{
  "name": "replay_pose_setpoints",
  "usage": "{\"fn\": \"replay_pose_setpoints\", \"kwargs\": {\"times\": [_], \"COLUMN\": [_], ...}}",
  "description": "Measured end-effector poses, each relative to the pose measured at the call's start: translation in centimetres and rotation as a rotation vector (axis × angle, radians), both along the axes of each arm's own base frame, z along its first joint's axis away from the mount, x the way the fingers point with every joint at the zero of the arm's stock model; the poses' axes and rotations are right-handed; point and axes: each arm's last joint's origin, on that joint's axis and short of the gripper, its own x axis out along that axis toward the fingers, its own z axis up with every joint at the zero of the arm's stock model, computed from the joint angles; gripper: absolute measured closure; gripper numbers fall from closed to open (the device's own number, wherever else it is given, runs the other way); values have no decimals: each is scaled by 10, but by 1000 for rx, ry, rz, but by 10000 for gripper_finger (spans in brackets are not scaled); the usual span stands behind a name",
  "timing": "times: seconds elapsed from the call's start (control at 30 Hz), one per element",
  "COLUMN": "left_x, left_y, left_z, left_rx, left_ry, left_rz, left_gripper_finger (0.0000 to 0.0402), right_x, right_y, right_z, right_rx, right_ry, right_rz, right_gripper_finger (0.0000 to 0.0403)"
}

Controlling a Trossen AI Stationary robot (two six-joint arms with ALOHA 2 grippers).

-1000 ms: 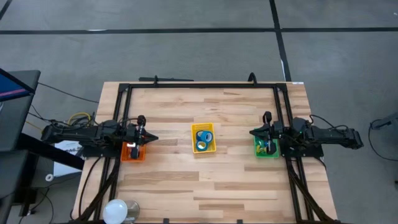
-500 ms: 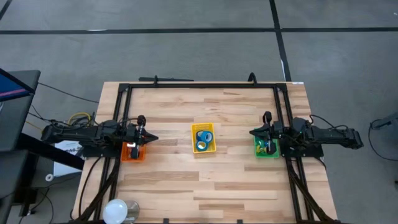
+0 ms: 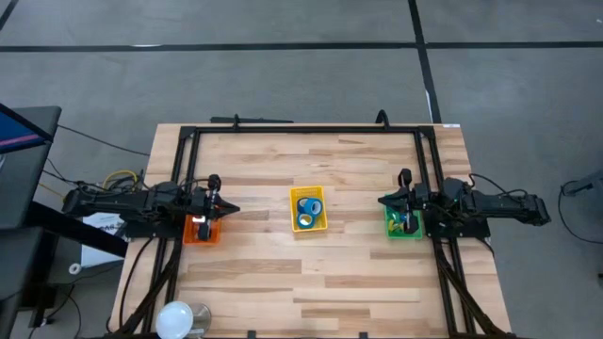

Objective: Pick and place Stapler, Stapler remover, tape
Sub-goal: Return to Home Position

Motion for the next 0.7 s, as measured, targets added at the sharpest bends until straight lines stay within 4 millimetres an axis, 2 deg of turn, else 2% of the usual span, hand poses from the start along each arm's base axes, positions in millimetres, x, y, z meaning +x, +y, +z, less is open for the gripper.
{"fn": "replay_pose_setpoints", "kwargs": {"times": [0.7], "left_x": [0], "left_y": [0], "left_z": [1], "left_rx": [0], "left_ry": [-15], "left_rz": [0], "left_gripper_finger": [398], "right_x": [0], "right_y": [0], "right_z": [0], "right_rx": [0], "right_ry": [0], "right_rz": [0], "right_gripper_finger": [401]}}
